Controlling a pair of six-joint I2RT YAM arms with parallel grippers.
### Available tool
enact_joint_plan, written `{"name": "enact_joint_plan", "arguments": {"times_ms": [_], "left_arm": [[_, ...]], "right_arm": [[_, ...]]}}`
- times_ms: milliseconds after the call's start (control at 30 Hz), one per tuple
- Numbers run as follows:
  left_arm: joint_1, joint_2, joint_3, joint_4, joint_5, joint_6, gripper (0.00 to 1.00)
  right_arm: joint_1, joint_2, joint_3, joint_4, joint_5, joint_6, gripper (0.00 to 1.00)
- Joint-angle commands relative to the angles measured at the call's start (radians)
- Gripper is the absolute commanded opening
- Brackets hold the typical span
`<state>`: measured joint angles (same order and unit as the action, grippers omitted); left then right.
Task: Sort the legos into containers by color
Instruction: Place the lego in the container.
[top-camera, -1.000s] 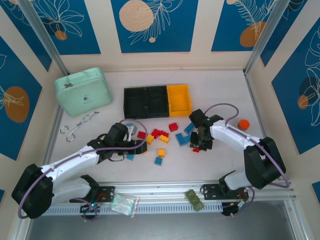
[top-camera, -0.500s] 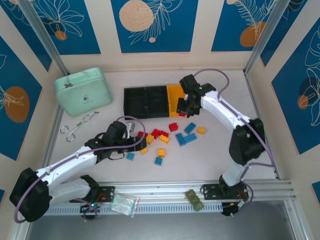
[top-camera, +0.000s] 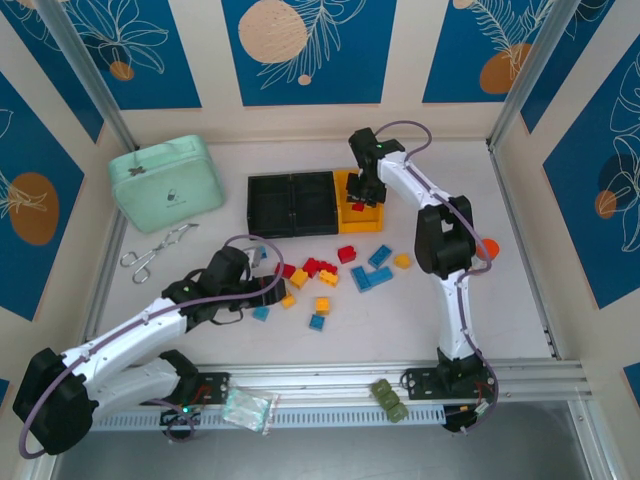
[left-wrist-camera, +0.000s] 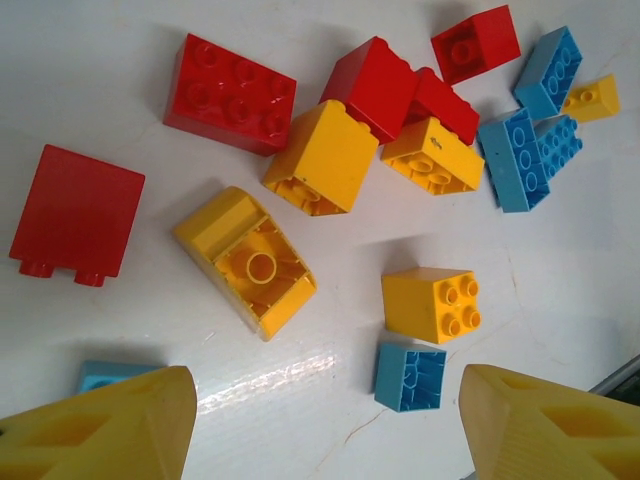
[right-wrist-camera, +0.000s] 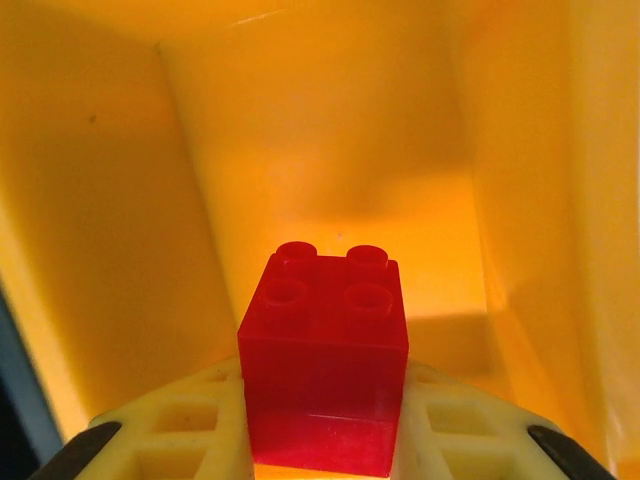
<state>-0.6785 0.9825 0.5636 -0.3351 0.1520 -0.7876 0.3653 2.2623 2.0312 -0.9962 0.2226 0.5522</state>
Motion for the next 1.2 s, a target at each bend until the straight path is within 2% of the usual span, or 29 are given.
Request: {"name": "enact_joint_plan", "arguments": {"times_ms": [0, 300, 433, 600, 767, 1167], "left_arm": [[-0.006, -0.006, -0.005, -0.035, -0.019, 0.004, 0.70], [-0.006, -0.018, -0.001, -0.062, -0.041, 0.002, 0.70], [-0.006, -0.014, 0.013, -0.076, -0.058, 0.001, 0.70], [-0.007, 0.009, 0.040, -0.104, -0.071, 0.004, 0.70], [-0.007, 0.010, 0.065, -0.149, -0.101, 0.005, 0.70], [0.003, 0.021, 0.101, -0.252, -0.176, 0.010, 0.69]], "right_arm": [[-0.003, 0.055, 0.075, -0.067, -0.001, -0.010, 0.24], [0.010, 0.078, 0.143, -0.104, 0.019, -0.001, 0.40], [0.021, 0.016, 0.112, -0.093, 0.033, -0.010, 0.49], [0.025, -0.077, 0.056, -0.085, 0.040, -0.011, 0.52], [0.039, -0.266, -0.131, 0.002, 0.004, -0.003, 0.52], [0.127, -0.735, -0.729, 0.259, -0.132, 0.026, 0.52]]}}
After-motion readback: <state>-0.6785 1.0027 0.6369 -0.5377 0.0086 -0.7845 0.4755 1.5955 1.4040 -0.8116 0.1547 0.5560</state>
